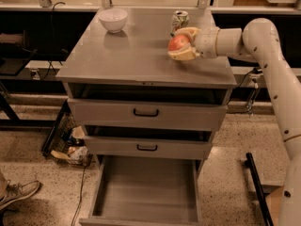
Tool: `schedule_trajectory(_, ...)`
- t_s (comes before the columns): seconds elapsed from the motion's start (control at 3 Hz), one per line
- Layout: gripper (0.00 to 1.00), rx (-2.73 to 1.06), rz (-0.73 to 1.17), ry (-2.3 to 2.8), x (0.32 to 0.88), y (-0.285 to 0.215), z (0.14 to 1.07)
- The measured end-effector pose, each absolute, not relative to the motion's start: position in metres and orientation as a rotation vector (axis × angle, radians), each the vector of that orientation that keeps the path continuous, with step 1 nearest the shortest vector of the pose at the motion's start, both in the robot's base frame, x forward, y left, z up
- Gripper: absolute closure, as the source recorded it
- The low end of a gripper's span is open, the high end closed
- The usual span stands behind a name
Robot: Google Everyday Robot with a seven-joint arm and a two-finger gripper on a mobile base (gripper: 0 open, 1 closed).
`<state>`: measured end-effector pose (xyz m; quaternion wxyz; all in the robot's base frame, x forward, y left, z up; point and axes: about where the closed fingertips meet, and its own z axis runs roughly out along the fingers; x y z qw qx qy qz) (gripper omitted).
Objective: Pick apple from bottom drawer and place on counter
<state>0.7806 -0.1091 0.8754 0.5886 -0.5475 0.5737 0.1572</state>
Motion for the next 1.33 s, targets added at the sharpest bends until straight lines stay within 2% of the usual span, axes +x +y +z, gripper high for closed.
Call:
schedule_trajectory(1.0,0.16,-1.259,0.387,1.344,0.7828,-0.1046,0.8674)
schedule_trajectory(1.33,0.0,-1.256,0.39,1.343,0.7819,-0.1058,0.8675)
